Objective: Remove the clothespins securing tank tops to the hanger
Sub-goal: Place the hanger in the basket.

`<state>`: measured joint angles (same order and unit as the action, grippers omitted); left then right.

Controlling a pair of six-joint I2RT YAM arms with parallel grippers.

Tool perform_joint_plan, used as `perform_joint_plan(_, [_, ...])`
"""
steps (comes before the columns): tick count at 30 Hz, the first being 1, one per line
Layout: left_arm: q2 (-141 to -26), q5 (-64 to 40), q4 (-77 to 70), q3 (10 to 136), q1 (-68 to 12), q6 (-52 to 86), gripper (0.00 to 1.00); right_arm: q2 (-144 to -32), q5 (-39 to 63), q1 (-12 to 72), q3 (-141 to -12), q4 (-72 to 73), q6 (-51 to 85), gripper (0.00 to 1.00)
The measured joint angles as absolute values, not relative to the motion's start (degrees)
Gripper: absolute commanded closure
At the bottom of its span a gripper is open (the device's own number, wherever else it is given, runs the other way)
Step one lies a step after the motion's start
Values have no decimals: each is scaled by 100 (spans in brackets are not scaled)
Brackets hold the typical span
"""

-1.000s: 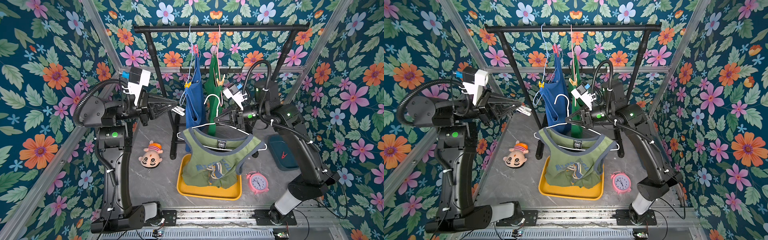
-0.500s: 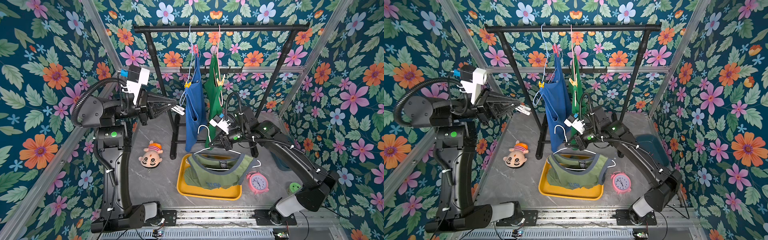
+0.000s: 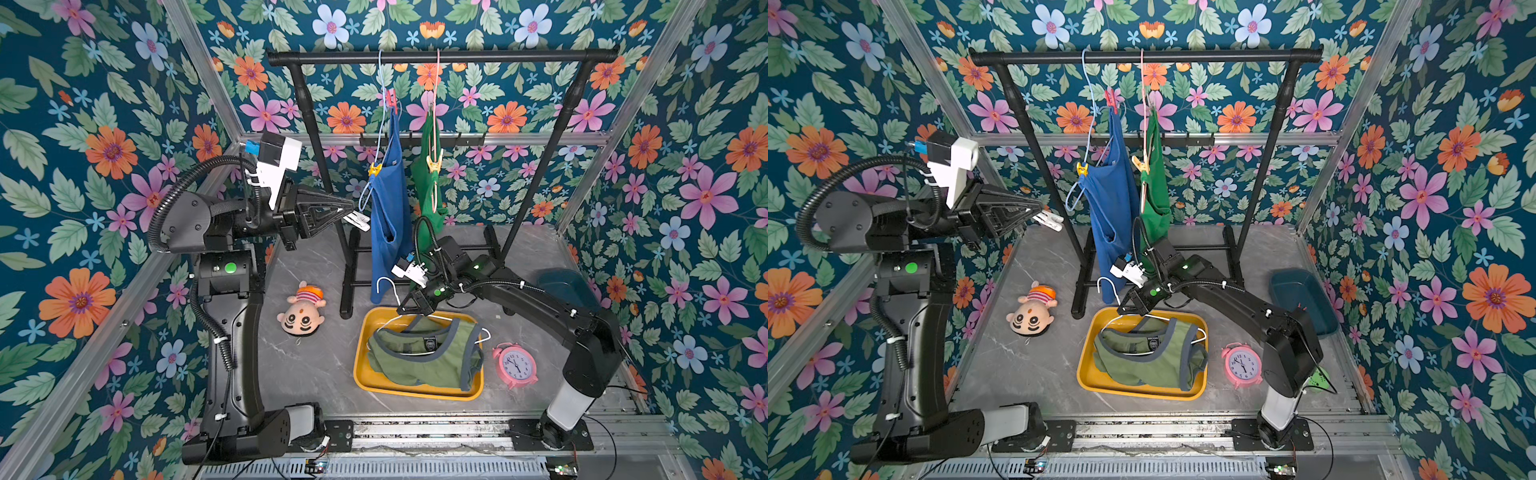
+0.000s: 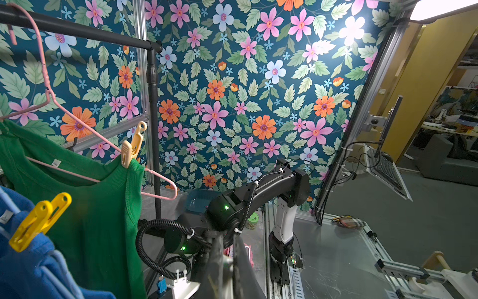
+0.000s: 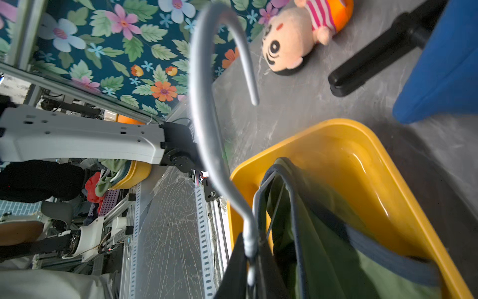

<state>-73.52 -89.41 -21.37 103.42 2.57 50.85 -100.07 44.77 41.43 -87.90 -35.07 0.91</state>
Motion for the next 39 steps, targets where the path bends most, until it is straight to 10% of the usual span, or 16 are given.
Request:
perform_joint_plan(15, [-7408,-8750,-2099,10250,257,5085,100,-8849,3535,4189,-8038,-3400,108,53])
perform_joint_plan(39, [-7124,-8624,-2058,9703,224,5127,100,-8700,2823,5137,-12125,-3529,-235,51])
